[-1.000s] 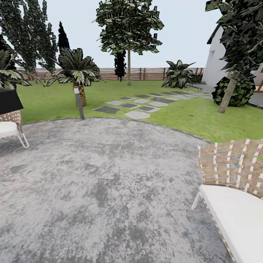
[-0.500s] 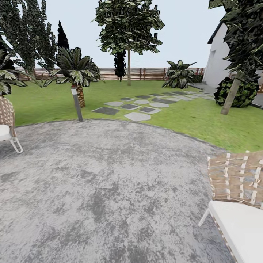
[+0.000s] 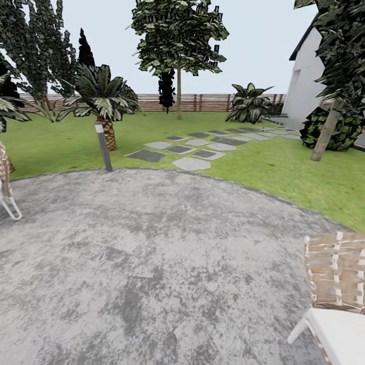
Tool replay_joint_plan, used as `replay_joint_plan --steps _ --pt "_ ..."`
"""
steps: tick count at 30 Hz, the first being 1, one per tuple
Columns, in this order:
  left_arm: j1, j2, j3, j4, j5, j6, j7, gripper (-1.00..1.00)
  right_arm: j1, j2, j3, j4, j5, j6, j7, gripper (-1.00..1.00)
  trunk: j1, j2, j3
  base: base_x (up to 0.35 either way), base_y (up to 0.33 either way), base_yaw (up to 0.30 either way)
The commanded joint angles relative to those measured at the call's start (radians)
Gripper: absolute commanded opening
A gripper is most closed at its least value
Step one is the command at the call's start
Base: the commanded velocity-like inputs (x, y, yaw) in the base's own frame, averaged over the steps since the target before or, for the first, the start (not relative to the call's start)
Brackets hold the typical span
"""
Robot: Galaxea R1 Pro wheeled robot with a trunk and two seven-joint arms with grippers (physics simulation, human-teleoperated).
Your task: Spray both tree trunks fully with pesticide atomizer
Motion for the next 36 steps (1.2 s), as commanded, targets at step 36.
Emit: replay_joint_plan --steps 36 --pt "-0.001 0.000 0.001 0.001 -0.001 -0.003 0.001 1.00 0.000 0.000 -0.001 0.000 0.001 -0.003 0.000 1.00 0.000 0.000 -0.001 0.339 0.000 0.000"
